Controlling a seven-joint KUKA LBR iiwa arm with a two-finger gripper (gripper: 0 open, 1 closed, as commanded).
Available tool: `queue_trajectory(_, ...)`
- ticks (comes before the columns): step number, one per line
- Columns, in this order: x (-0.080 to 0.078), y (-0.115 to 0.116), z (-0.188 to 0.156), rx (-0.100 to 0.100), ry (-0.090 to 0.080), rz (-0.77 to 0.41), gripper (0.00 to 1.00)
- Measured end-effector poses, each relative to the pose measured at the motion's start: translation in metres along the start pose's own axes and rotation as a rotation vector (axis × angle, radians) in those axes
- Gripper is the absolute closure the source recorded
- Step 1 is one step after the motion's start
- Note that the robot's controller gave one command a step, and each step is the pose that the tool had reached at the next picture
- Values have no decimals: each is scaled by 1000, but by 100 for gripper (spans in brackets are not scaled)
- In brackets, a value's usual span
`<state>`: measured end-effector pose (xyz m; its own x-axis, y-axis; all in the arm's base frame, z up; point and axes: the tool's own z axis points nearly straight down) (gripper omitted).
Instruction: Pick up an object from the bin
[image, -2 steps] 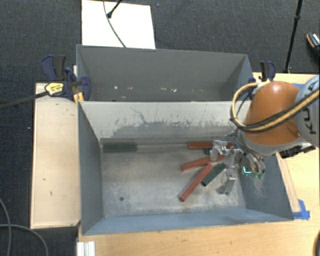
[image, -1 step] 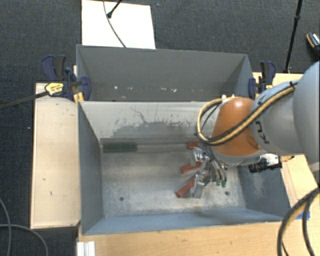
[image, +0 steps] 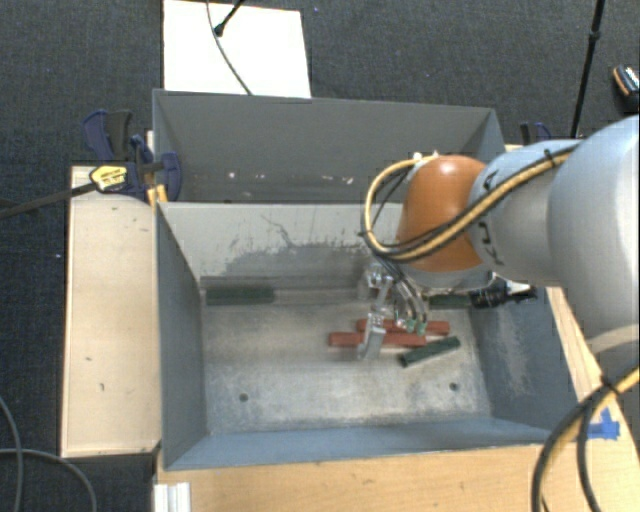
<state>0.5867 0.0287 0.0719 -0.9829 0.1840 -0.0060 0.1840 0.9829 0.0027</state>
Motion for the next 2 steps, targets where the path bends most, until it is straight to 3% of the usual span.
queue_trajectory(1,-1,-1,-3,0,-3,-1,100)
queue_trajectory(2,9,-31,-5,-5,-10,-32,100)
